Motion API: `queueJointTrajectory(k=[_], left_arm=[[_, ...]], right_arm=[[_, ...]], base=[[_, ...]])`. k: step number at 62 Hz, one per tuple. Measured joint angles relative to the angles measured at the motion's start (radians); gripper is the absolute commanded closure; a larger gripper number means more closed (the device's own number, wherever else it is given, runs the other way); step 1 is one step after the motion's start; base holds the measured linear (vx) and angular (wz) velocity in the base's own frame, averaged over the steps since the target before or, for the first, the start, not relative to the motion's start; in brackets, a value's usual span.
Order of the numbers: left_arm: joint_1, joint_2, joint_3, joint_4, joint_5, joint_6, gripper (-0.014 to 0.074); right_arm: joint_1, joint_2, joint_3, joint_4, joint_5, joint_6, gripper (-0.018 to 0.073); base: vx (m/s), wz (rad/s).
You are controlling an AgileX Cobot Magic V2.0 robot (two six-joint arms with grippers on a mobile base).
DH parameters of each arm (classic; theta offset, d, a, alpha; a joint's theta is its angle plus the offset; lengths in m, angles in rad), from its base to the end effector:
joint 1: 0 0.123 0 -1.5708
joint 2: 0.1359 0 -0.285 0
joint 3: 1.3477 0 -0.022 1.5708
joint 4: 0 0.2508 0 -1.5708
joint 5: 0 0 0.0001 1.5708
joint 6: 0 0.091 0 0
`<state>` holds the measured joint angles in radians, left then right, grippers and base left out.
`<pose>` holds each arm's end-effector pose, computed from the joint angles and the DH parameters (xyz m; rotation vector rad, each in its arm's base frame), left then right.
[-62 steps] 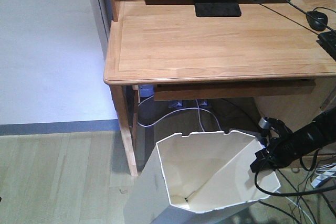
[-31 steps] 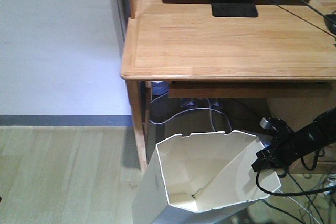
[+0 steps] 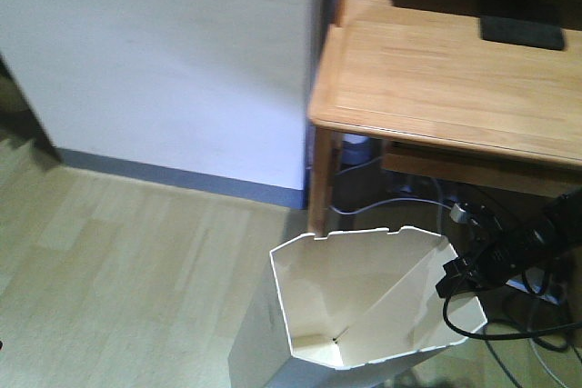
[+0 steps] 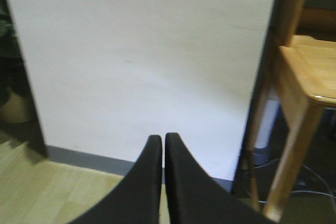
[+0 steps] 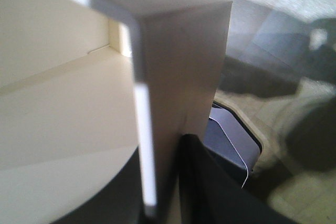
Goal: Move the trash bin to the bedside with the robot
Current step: 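Turn the base away from the desk holding the bin in the right gripper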
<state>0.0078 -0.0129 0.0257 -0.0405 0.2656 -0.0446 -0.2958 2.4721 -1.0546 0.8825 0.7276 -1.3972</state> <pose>0.0550 -0.0005 0.1812 -0.0729 1.7607 -0.0645 0.3057 -0.0442 -0.0455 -0.4294 2.9625 0.9242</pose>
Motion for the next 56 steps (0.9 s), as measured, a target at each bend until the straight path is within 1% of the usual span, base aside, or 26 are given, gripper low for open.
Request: queueJointTrajectory(k=[26,56], left_arm=[[0.000,0.000,0.000,0.000,0.000,0.000,0.0602],[0.000,0.000,0.000,0.000,0.000,0.000,0.0602]], right_arm=[[0.000,0.000,0.000,0.000,0.016,0.000,0.0564],[0.000,0.000,0.000,-0.003,0.013,0.000,0.0564]], base=[[-0.03,0.53],[0.05,0.45]])
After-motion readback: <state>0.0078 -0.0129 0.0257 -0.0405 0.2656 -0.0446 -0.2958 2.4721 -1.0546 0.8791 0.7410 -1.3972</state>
